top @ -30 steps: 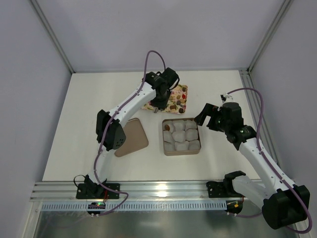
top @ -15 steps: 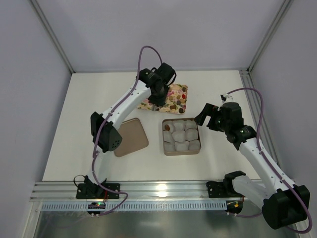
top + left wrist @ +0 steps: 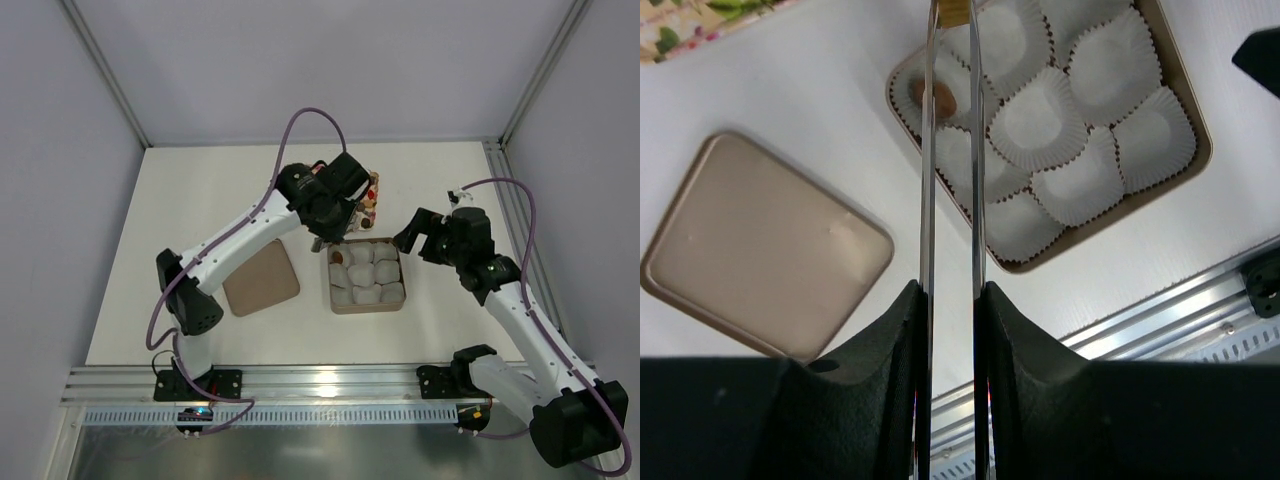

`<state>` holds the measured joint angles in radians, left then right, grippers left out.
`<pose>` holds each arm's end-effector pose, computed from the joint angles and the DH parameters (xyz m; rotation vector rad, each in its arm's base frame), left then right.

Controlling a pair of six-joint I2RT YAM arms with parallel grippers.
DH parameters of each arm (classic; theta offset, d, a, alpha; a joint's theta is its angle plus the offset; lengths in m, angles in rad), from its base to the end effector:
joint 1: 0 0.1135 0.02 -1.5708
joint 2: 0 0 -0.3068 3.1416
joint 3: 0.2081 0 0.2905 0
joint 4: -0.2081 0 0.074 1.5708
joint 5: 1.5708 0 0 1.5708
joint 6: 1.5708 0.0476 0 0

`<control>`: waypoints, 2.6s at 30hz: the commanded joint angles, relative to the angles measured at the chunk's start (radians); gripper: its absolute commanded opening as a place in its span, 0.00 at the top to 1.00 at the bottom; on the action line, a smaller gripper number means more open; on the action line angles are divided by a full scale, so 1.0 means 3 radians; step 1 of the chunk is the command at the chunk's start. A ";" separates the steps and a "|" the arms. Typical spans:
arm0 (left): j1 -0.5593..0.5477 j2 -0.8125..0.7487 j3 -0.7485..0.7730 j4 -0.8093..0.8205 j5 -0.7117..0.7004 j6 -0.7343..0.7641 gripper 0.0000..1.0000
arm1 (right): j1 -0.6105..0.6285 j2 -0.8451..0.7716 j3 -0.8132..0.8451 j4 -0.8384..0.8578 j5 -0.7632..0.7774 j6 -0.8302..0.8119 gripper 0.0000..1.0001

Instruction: Pack the chocolate

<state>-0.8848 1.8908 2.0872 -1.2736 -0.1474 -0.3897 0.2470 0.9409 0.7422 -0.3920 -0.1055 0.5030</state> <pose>0.2847 -0.3368 0.4124 0.6013 2.5804 -0.2399 0.2223 0.0612 0.2966 0.2202 2.1980 0.5399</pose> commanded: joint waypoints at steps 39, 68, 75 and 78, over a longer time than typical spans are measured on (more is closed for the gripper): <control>-0.0420 0.0181 -0.0372 0.0313 -0.0148 -0.0189 0.60 | 0.0010 -0.0191 -0.0009 -0.0048 0.0055 -0.0015 0.01; -0.0022 0.0364 0.0635 -0.0065 -0.0368 0.0056 0.60 | 0.0010 -0.0069 0.0093 -0.0033 0.0055 -0.0056 0.01; 0.0219 0.0610 0.0728 0.0016 -0.0204 0.0215 0.59 | 0.0015 -0.0028 0.0093 -0.0023 0.0060 -0.0076 0.01; 0.0280 0.0702 0.0723 0.0062 -0.0153 0.0261 0.57 | 0.0015 -0.0002 0.0098 -0.0013 0.0070 -0.0086 0.01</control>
<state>-0.8108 2.0945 2.2707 -1.2739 -0.2161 -0.3523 0.2470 0.9344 0.7422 -0.4198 -0.0967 0.4973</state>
